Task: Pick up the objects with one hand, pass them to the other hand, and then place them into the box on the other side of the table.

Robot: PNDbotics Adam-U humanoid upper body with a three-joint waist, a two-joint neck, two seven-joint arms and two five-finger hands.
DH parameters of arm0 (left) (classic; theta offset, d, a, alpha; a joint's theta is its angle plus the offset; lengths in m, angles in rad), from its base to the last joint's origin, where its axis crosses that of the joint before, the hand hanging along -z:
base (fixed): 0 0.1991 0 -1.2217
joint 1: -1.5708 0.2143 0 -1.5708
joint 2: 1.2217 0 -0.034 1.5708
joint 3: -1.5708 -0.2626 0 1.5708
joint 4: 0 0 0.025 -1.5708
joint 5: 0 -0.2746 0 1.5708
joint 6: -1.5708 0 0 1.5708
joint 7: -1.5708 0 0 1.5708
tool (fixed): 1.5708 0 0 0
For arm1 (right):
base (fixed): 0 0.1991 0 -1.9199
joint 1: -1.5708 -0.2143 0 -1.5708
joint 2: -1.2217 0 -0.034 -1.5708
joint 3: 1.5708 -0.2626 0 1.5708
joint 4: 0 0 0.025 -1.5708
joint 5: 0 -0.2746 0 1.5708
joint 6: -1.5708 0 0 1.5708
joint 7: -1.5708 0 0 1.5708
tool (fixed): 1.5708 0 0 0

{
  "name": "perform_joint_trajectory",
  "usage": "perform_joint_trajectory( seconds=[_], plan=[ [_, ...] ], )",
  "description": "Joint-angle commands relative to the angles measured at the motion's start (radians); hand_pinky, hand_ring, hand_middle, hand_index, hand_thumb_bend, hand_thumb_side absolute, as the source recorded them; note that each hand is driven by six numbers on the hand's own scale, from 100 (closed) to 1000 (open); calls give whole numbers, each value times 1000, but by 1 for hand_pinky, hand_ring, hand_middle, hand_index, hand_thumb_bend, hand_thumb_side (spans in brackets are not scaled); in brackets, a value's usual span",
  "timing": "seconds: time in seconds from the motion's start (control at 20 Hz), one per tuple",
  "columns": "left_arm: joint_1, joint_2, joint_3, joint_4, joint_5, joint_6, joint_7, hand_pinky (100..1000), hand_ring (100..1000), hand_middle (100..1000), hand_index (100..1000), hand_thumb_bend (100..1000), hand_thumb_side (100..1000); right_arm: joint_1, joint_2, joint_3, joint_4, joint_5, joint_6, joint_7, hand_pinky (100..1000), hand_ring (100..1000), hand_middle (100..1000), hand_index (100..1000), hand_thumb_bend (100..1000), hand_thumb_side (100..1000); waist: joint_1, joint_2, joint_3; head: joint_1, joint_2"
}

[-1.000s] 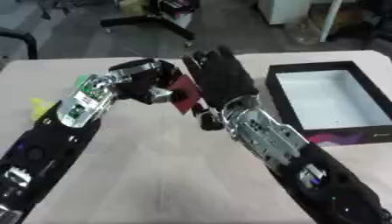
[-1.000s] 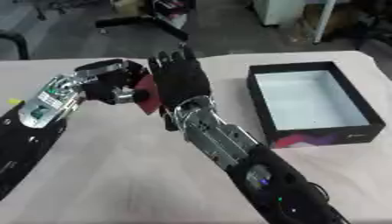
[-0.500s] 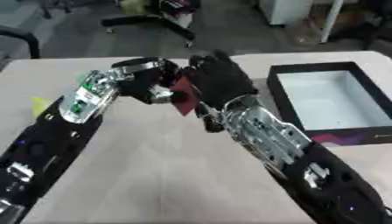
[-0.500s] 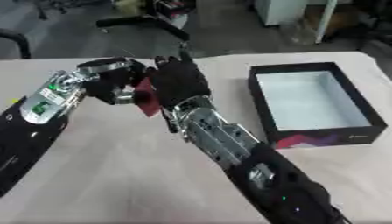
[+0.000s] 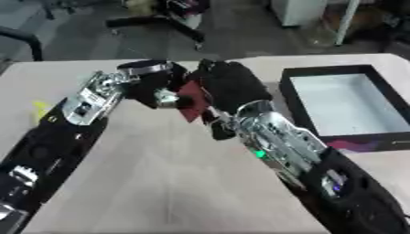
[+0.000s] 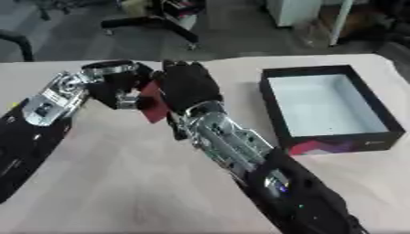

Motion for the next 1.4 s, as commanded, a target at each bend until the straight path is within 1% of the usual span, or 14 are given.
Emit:
perform_joint_trajectory(
  seconds=[0.05, 0.15, 0.35, 0.5, 0.55, 0.7, 0.75, 0.9, 1.0, 1.05, 1.2, 1.25, 1.3, 1.4],
  plan=[
    [-16, 3, 0, 6, -4, 0, -6, 656, 428, 372, 518, 311, 370, -32, 8, -8, -29, -14, 11, -67, 618, 804, 807, 465, 150, 186, 1, -10, -2, 3, 5],
    [-17, 3, 1, 9, -1, 0, -8, 657, 429, 374, 521, 320, 377, -33, 8, -8, -23, -19, 14, -101, 577, 797, 800, 452, 141, 194, 1, -10, -3, 2, 5],
    [-19, 5, 3, 13, 2, -4, -16, 665, 433, 388, 542, 350, 427, -36, 9, -8, -8, -25, 16, -139, 563, 795, 797, 443, 146, 183, 1, -10, -3, -9, 5],
    [-20, 10, 9, 16, -3, -14, -17, 677, 450, 409, 571, 409, 461, -38, 8, -12, -1, -23, 16, -149, 558, 795, 797, 440, 150, 175, 0, -11, -5, -17, 5],
    [-21, 11, 10, 17, -4, -18, -19, 689, 463, 433, 601, 470, 499, -39, 8, -12, -1, -23, 16, -150, 559, 795, 797, 439, 153, 173, 0, -11, -5, -19, 5],
    [-22, 13, 10, 7, -7, -44, -61, 727, 512, 491, 686, 660, 532, -40, 2, -15, -7, -21, 13, -151, 565, 796, 797, 437, 159, 167, 0, -11, -6, -25, 5],
    [-22, 14, 6, 0, -6, -59, -68, 747, 540, 521, 728, 779, 554, -41, 1, -16, -10, -20, 11, -149, 570, 796, 798, 436, 162, 165, 0, -11, -7, -26, 5],
    [-22, 16, -11, -30, -1, -110, -74, 781, 585, 571, 778, 914, 593, -44, -2, -18, -17, -15, 7, -142, 580, 797, 799, 435, 171, 161, -1, -10, -10, -32, 5],
    [-21, 23, -10, -46, 1, -145, -75, 797, 612, 600, 799, 975, 625, -46, -5, -22, -22, -11, 4, -136, 587, 798, 800, 433, 176, 157, -3, -11, -11, -34, 5],
    [-22, 27, -6, -50, -1, -160, -75, 809, 631, 621, 813, 1000, 647, -47, -7, -24, -25, -9, 3, -132, 589, 798, 800, 433, 178, 155, -3, -11, -12, -35, 5],
    [-26, 42, 19, -60, -6, -199, -75, 837, 692, 676, 836, 1000, 681, -47, -18, -35, -28, -2, 8, -124, 583, 798, 800, 432, 175, 154, -6, -12, -15, -39, 5],
    [-26, 46, 28, -62, -5, -207, -75, 837, 692, 676, 836, 1000, 681, -47, -22, -38, -28, -1, 11, -123, 583, 798, 800, 432, 175, 154, -6, -12, -15, -39, 5],
    [-28, 53, 38, -65, -8, -217, -75, 851, 727, 708, 851, 1000, 691, -45, -28, -44, -27, 2, 16, -123, 582, 798, 800, 432, 174, 153, -7, -12, -16, -40, 5],
    [-28, 69, 60, -74, -10, -238, -75, 876, 775, 756, 875, 1000, 662, -38, -43, -57, -21, 9, 28, -127, 577, 798, 799, 432, 175, 151, -9, -12, -18, -41, 5]
  ],
)
